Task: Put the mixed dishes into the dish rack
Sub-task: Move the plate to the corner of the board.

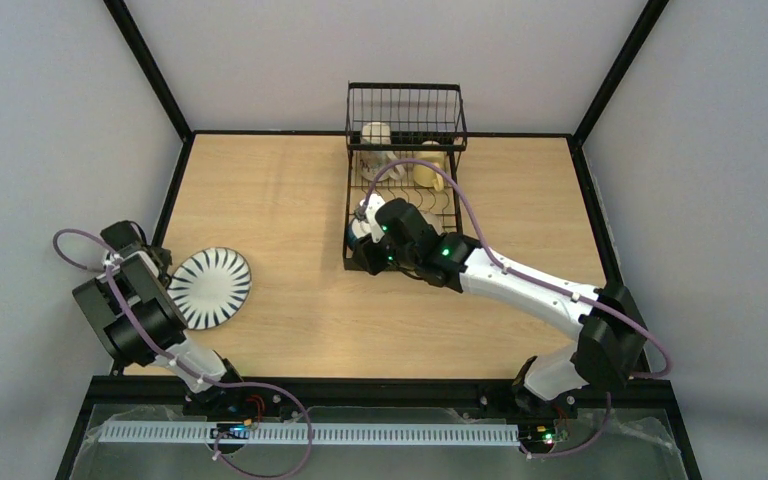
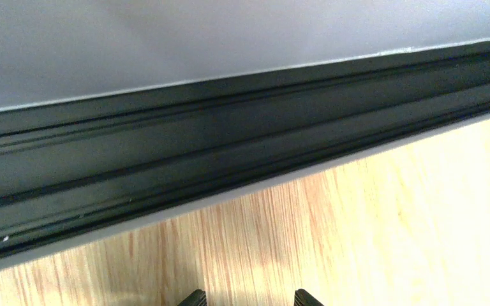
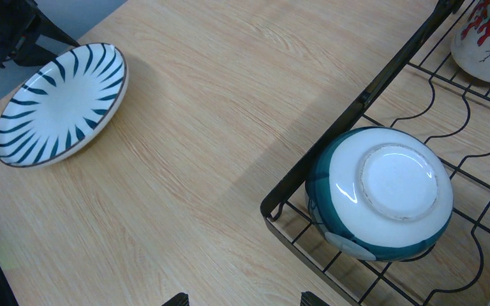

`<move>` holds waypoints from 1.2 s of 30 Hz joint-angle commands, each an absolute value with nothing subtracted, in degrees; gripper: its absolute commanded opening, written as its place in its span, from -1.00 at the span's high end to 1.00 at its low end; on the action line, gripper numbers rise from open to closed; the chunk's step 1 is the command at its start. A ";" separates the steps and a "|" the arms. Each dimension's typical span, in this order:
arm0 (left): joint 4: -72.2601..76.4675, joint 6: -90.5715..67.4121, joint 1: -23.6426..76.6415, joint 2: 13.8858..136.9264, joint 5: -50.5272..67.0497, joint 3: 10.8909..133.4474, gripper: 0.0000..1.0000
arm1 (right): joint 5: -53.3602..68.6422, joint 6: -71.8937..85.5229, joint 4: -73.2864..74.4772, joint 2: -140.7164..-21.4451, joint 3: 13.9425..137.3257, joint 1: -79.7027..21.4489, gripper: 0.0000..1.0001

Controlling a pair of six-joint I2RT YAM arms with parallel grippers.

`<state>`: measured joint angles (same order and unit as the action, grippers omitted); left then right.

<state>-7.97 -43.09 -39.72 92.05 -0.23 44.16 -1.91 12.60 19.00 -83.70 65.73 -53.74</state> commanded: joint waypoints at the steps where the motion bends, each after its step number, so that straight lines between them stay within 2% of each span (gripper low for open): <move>1: -13.72 -41.21 -37.87 89.92 0.15 41.19 -0.56 | -2.13 11.78 18.53 -83.11 67.68 -54.04 -0.99; 19: -19.22 -49.15 -16.73 85.25 -4.73 38.72 -0.55 | -2.37 12.63 18.36 -78.05 64.80 -54.00 -0.99; 30: -19.51 -51.16 -10.77 82.76 -4.75 37.20 -0.55 | -2.11 13.79 18.90 -74.18 62.16 -53.97 -0.99; 36: -21.13 -52.29 -9.66 80.23 -6.95 41.46 -0.56 | -1.93 13.80 19.45 -73.24 62.01 -53.97 -0.99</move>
